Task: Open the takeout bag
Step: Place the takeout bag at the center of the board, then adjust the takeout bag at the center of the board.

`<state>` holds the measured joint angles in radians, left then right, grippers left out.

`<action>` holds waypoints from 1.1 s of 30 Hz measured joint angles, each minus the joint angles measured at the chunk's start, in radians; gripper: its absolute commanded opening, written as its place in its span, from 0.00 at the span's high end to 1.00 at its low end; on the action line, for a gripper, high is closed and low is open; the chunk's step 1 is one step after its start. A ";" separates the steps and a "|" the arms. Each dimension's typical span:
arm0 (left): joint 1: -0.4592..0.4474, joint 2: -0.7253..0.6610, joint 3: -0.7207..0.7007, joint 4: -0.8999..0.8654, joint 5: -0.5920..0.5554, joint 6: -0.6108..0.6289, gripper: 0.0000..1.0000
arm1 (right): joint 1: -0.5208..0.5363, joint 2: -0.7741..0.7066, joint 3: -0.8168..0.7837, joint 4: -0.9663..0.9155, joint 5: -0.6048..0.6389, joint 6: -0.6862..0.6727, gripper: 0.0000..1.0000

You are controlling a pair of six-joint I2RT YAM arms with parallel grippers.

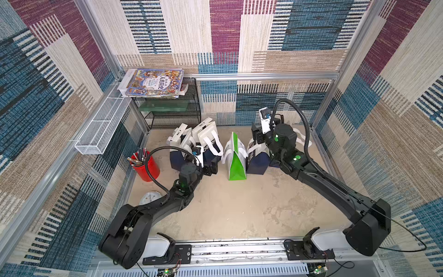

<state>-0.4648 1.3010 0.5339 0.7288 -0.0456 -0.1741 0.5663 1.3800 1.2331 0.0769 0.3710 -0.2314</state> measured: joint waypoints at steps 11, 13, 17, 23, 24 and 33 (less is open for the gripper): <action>0.053 -0.024 0.045 -0.166 0.259 0.024 0.29 | -0.045 -0.070 -0.053 0.054 -0.083 0.050 0.25; 0.036 -0.045 0.033 -0.176 0.304 0.026 0.30 | -0.051 -0.090 -0.057 0.058 -0.083 0.050 0.25; -0.034 -0.147 -0.004 -0.251 0.366 0.041 0.31 | -0.070 -0.138 -0.089 0.068 -0.084 0.038 0.26; -0.217 -0.196 -0.026 -0.327 0.326 0.054 0.33 | -0.080 -0.185 -0.171 0.114 -0.083 -0.018 0.25; -0.233 -0.179 -0.020 -0.330 0.302 0.053 0.32 | -0.080 -0.186 -0.175 0.117 -0.084 -0.022 0.26; -0.253 0.065 0.055 -0.226 0.095 -0.027 0.39 | -0.082 -0.176 -0.172 0.119 -0.111 -0.024 0.26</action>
<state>-0.7181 1.3659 0.5884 0.5026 0.0490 -0.2016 0.4843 1.2037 1.0611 0.1955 0.2604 -0.2550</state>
